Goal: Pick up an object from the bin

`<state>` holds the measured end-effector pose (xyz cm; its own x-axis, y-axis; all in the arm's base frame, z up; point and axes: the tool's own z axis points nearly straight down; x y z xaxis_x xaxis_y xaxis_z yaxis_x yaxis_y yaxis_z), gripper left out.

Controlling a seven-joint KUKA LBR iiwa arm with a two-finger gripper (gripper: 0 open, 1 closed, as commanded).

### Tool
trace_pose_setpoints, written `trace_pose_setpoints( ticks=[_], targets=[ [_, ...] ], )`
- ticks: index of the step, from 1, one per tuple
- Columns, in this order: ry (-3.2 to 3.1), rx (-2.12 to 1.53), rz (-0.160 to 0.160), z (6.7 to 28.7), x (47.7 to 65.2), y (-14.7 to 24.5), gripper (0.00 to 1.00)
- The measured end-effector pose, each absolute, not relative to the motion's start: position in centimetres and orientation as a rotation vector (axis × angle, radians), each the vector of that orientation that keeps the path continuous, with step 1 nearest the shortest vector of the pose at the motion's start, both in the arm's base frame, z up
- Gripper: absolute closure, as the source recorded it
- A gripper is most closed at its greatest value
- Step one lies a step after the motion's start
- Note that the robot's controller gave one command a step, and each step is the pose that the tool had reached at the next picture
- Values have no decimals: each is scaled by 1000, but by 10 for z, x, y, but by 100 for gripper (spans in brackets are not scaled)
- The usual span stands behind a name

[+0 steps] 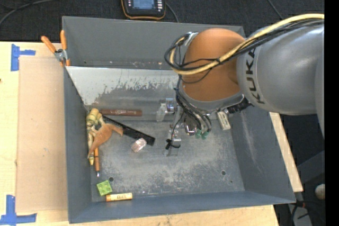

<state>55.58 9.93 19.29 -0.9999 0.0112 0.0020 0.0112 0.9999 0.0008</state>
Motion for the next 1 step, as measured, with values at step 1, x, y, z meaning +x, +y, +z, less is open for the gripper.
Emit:
trace_pose_setpoints(
  ticks=[1],
  targets=[
    [-3140, -18, -1, 193, 556, 99, 0]
  ],
)
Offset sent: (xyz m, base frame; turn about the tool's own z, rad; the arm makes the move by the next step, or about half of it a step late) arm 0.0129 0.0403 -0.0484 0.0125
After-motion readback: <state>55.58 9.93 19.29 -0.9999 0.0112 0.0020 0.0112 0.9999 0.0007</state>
